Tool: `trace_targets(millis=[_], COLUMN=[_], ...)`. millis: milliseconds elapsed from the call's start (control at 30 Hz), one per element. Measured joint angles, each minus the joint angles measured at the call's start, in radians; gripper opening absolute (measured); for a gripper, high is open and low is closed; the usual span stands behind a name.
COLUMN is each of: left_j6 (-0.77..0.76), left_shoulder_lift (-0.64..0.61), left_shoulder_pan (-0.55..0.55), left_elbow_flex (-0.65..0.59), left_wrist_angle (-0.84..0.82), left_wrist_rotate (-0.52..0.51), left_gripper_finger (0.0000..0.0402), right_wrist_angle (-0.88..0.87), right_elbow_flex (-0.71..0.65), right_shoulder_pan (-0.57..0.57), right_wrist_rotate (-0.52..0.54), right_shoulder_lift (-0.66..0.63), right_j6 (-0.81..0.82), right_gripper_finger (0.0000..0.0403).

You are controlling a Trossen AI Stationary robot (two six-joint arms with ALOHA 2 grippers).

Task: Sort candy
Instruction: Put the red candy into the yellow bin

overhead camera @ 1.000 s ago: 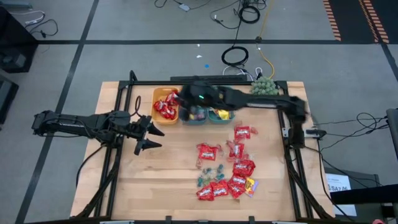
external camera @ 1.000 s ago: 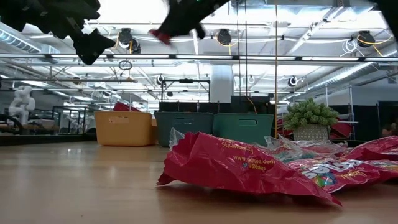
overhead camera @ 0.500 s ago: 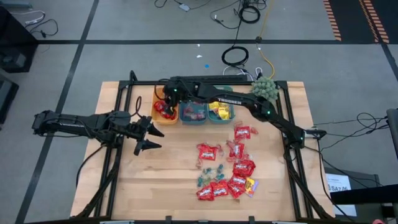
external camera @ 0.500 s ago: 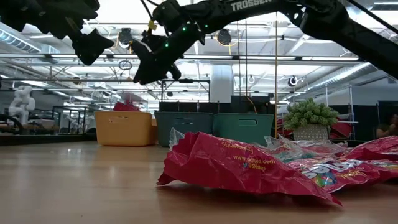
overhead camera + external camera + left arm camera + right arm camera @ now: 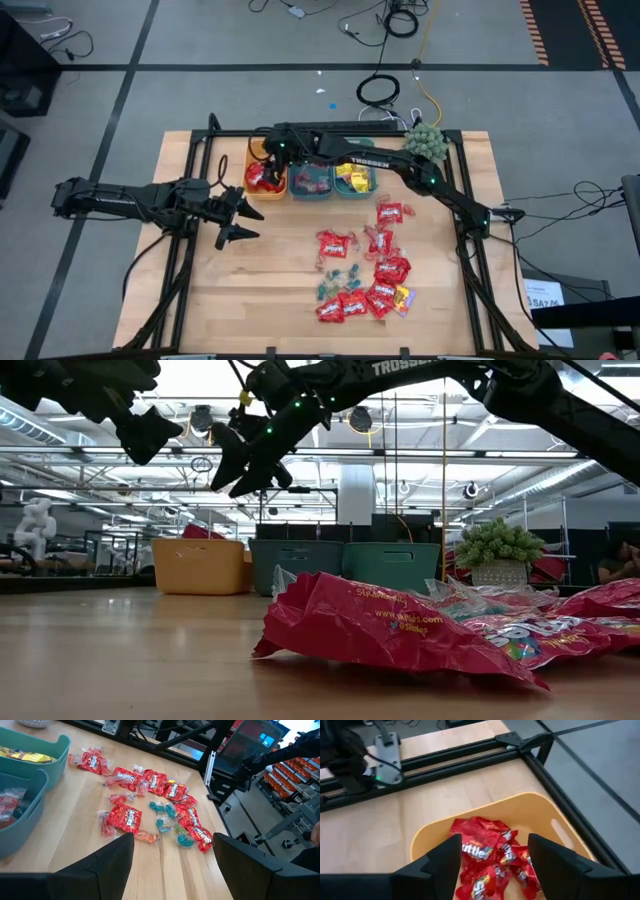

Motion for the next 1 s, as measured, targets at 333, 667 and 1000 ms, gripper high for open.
trace_targets(millis=[333,667,1000], left_j6=[0.000,-0.001,0.000], left_shoulder_lift=[0.000,0.000,0.000], left_shoulder_pan=[0.000,0.000,0.000], left_elbow_flex=[0.000,0.000,0.000], left_wrist_angle=[-0.001,-0.003,0.000], left_wrist_rotate=[0.000,0.001,0.001], left_gripper_finger=[0.0281,0.0281,0.0281], right_wrist_angle=[-0.398,-0.603,0.039], right_elbow_flex=[0.030,-0.202,-1.082], right_shoulder_pan=[0.000,0.056,0.249], right_wrist_rotate=[-0.005,-0.083,-0.052], right_shoulder_lift=[-0.153,-0.390,-0.774], right_j6=[-0.069,-0.057,0.215], right_gripper_finger=[0.0216,0.0206,0.0199])
